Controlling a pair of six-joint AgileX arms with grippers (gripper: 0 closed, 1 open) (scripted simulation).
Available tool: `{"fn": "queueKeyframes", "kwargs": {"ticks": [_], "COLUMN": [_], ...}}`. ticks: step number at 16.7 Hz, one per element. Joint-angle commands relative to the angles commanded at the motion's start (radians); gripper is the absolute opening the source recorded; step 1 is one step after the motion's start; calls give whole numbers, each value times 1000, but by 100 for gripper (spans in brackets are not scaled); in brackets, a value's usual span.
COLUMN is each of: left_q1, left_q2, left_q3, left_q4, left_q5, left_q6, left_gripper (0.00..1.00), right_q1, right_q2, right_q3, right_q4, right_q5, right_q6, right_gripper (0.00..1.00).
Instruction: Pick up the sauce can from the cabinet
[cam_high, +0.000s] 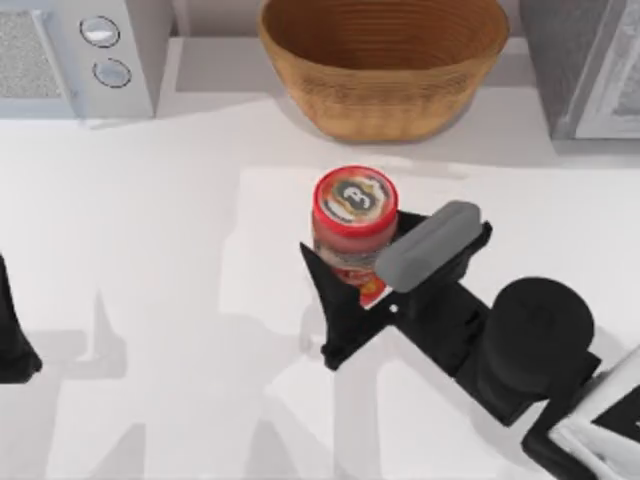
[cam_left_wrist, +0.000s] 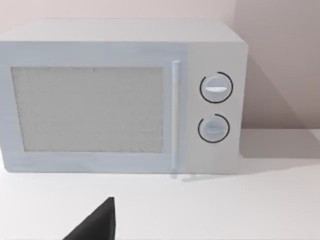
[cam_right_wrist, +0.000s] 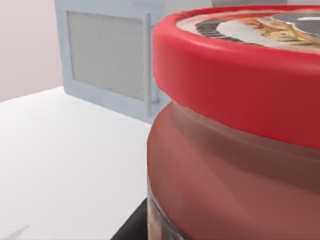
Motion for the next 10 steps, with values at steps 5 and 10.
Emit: {"fn": "queueKeyframes", "kwargs": {"ticks": [5,10], "left_q1": [0,0], "left_q2": [0,0], "left_q3": [0,0], "left_q4": [0,0], "left_q5": [0,0], "left_q6": [0,0], "left_gripper": [100,100], "right_q1": [52,47], "right_q2": [143,144], "right_q3": [28,27], "right_q4": [104,101], "right_q5": [11,9], "right_q6": [1,3], "right_gripper": [0,0]}}
